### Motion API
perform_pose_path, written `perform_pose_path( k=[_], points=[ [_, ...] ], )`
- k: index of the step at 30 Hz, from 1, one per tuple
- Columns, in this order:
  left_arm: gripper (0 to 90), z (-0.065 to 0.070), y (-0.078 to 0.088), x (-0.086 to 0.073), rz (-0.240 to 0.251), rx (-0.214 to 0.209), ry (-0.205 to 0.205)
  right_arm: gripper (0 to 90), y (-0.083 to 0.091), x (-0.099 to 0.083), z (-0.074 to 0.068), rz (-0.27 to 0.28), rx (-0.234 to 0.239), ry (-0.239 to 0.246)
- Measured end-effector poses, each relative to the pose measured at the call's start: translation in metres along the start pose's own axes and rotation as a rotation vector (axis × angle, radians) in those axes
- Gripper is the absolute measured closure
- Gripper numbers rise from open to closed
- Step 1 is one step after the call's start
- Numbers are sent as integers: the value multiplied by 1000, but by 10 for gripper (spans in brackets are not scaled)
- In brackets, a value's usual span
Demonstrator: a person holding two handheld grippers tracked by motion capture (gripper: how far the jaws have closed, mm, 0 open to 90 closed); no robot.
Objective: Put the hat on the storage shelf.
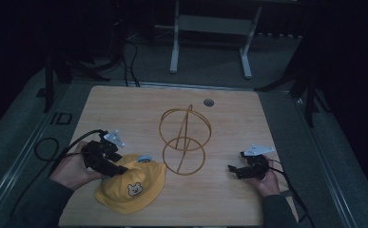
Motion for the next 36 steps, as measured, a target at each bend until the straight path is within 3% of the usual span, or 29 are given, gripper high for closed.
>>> perform_pose_path(
  k=[10, 15, 18, 23, 36],
  points=[
    [489, 5, -21, 6, -87, 7, -29, 153, 0, 0, 0, 0, 0, 0],
    [556, 4, -26, 7, -110, 9, -28, 153, 0, 0, 0, 0, 0, 0],
    [641, 3, -28, 8, -122, 14, -36, 153, 0, 0, 0, 0, 0, 0],
    [739, 3, -28, 8, -129, 23, -54, 153, 0, 0, 0, 0, 0, -1],
    [774, -4, -8, 5, -82, 27, -31, 153, 0, 0, 0, 0, 0, -1]
  ],
)
Point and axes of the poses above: each handheld gripper's, and its own axes: y roughly backward along the jaws, x roughly out of its top, z roughly to its right, the point moved 6 cm from there along -y, roughly forward along the jaws, and after that the axes turned 6 degrees about -z, right-handed, at the moved point
